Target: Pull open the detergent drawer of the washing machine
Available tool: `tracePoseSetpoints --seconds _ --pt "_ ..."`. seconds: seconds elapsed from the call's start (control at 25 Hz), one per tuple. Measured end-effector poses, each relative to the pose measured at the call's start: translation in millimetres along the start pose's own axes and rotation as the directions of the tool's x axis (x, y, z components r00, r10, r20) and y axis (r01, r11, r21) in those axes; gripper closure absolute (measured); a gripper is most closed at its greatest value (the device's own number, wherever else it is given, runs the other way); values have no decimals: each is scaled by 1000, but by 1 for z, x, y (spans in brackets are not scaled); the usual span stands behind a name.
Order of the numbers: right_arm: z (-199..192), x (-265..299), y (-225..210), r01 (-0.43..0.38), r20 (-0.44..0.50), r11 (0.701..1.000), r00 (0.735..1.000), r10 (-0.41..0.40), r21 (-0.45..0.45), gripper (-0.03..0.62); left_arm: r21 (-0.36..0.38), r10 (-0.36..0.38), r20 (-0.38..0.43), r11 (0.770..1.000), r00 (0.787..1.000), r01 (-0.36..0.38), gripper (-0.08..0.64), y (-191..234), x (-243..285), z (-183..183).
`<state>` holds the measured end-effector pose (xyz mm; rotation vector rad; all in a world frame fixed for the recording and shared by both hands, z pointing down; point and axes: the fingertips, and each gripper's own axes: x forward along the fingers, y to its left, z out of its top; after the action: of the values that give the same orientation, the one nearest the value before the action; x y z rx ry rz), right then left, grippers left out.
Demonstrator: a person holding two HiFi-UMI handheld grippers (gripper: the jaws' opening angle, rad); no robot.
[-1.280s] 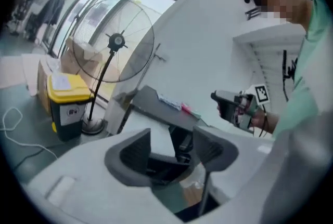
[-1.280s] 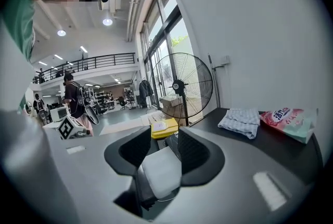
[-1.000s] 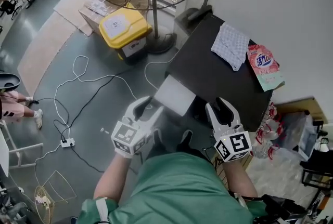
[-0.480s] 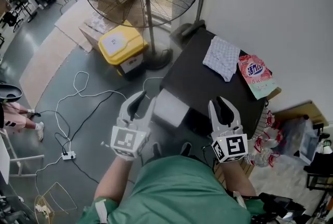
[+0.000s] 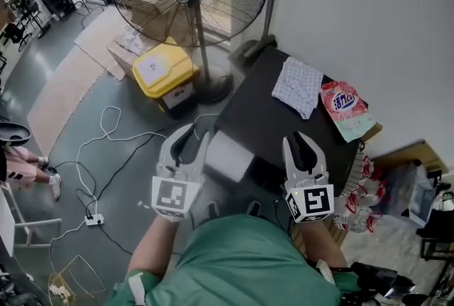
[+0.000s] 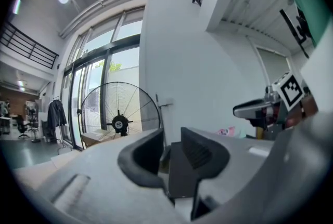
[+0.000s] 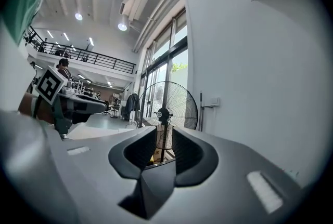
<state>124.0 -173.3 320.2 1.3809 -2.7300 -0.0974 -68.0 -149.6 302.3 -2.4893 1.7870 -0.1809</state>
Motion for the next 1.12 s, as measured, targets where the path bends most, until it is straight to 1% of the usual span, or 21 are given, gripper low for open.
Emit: tracePoseSetpoints --seconds 0.12,0.32,0.56,0.76,0.96,1.12 --pt "-1 3 -5 0 0 1000 1000 0 -3 502 -18 4 13 1000 1000 -4 462 -1 8 2" --pt "-3 10 -9 -5 -1 1000 1000 5 -2 502 6 -5 4 1000 1000 5 462 2 15 -4" --pt "-8 14 -13 -16 1 1000 1000 16 5 502 -12 1 -6 1000 1000 -1 463 0 21 -5" --pt "-8 17 -15 -20 -4 1000 1000 20 13 502 -13 2 -8 1000 1000 -2 465 1 24 -6" --pt "-11 19 -21 -23 -6 999 1000 23 23 502 9 -1 -11 1000 1000 1 465 -1 29 -10" --pt "-12 21 -25 -29 -7 999 1000 29 26 502 -6 2 -27 1000 1000 -2 466 -3 34 -8"
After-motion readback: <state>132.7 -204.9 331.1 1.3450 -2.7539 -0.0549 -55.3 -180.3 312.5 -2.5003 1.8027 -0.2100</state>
